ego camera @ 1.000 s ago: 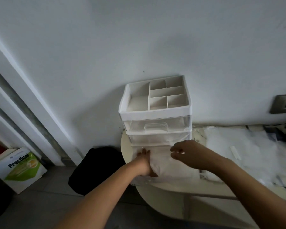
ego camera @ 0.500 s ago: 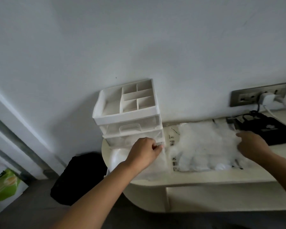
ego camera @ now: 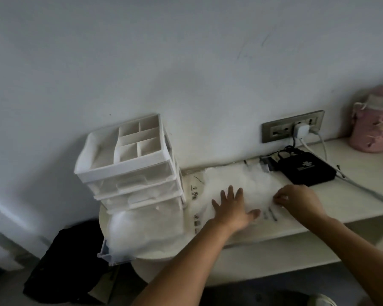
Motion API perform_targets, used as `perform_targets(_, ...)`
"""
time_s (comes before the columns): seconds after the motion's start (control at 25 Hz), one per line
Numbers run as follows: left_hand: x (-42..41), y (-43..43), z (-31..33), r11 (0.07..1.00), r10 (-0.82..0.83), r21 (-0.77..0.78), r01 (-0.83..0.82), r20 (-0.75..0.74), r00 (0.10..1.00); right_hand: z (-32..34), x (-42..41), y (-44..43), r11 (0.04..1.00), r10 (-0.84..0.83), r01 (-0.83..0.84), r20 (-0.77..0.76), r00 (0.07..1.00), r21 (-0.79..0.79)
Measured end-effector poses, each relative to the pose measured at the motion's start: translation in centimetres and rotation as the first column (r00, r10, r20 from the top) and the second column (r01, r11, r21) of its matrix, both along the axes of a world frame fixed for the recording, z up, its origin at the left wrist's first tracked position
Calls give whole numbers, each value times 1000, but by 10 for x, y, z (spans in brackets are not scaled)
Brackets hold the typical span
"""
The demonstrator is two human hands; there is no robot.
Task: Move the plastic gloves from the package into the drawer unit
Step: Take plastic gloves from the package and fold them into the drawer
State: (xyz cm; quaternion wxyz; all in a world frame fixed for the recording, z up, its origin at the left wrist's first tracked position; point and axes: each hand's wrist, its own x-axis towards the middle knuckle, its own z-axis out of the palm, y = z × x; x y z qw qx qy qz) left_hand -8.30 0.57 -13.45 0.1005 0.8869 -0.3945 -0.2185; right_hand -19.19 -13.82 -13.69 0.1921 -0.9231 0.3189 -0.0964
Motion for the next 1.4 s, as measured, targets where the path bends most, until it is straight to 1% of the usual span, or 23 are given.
perform_targets(0.08,-4,-1,-13,1000,-9,20,9,8,1000,1,-5,-8,998,-47,44,83,995,45)
perform_targets(0.2,-1,1,-31,1000,-20,-3,21,103,995,9,-9,-21,996,-78,66,244,967,56)
perform_targets(0.32,-4,2,-28,999,15,31,-17,55,998,35,-11,-29,997,-66,81,466,883,-13)
perform_targets(0.36,-4,1,-24,999,28,21,-28,28,999,47,-12,-28,998,-63,65,532,844,14)
perform_targets(0.4,-4,-1,-18,998,44,-36,-44,2,999,58,-12,-29,997,-51,5,593,804,78)
perform_targets(0.44,-2,-3,-13,986,65,-148,-76,-77,995,70,-12,-27,985,-22,-93,636,771,147)
perform_targets(0.48,0,-4,-6,949,85,-278,-147,-224,971,79,-12,-25,957,23,-209,663,748,203)
perform_targets(0.52,3,-4,3,877,107,-383,-290,-433,895,87,-13,-21,916,73,-317,676,733,245)
perform_targets(0.56,6,-4,12,792,85,-406,-457,-668,740,93,-14,-18,871,117,-404,682,722,278)
perform_targets(0.6,8,-2,20,720,-11,-390,-574,-834,552,97,-16,-15,839,156,-458,678,718,293)
perform_targets(0.64,12,-1,28,681,-107,-356,-640,-913,394,100,-17,-10,815,189,-498,674,714,298)
perform_targets(0.68,16,1,35,677,-162,-329,-659,-939,303,102,-17,-7,798,220,-524,667,712,297)
perform_targets(0.72,18,6,41,696,-194,-311,-647,-949,248,102,-16,-4,787,233,-538,661,713,303)
perform_targets(0.76,22,11,44,719,-225,-324,-615,-946,236,103,-16,-2,786,232,-535,653,721,312)
perform_targets(0.8,26,16,46,743,-246,-355,-567,-933,262,104,-14,1,790,217,-522,649,730,323)
perform_targets(0.88,31,26,49,784,-269,-432,-446,-884,383,106,-11,6,774,191,-524,658,728,356)
perform_targets(0.96,34,33,49,790,-273,-467,-398,-848,454,111,-8,14,747,189,-551,675,713,373)
perform_targets(1.08,35,38,54,730,-315,-592,-341,-735,601,118,1,23,771,222,-535,640,735,346)
perform_targets(1.12,34,40,59,711,-292,-623,-326,-683,670,119,4,27,797,250,-515,605,756,315)
perform_targets(1.2,36,46,66,644,-152,-675,-359,-573,805,123,10,35,817,312,-514,549,775,261)
perform_targets(1.24,39,51,69,599,-92,-694,-399,-555,827,125,12,38,814,337,-523,529,779,251)
perform_targets(1.32,46,66,77,527,-64,-689,-498,-616,785,126,15,39,801,381,-530,446,810,278)
perform_targets(1.4,53,86,90,521,-83,-669,-531,-658,748,124,18,42,708,443,-556,339,830,436)
